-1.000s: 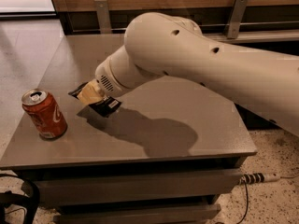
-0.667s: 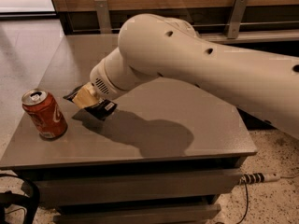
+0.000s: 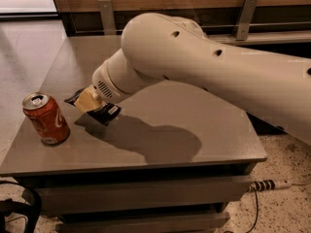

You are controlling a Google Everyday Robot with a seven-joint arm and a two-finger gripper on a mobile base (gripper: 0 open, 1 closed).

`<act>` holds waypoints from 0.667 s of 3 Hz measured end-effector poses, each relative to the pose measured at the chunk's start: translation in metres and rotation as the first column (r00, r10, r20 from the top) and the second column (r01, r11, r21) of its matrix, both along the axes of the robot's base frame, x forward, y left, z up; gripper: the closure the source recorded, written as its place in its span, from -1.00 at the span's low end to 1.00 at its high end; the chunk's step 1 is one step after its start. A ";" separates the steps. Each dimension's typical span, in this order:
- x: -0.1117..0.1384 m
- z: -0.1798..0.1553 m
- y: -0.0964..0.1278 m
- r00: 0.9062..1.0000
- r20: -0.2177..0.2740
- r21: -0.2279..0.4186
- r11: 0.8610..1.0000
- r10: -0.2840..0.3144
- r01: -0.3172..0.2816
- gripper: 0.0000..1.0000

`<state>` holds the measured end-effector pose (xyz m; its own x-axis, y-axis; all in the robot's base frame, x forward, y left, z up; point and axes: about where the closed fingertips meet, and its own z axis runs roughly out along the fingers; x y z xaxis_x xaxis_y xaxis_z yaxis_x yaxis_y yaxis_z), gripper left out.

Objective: Move rxbar chocolate near coke can

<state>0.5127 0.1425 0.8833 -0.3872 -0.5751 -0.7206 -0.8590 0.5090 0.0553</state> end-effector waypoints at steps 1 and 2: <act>-0.001 0.002 0.001 1.000 0.004 0.000 1.000 0.001 -0.001 -0.27; -0.003 0.004 0.001 1.000 0.009 -0.001 1.000 0.003 -0.003 -0.91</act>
Offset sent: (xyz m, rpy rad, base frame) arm -0.0010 0.0005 0.0016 -0.0004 -0.0033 0.0012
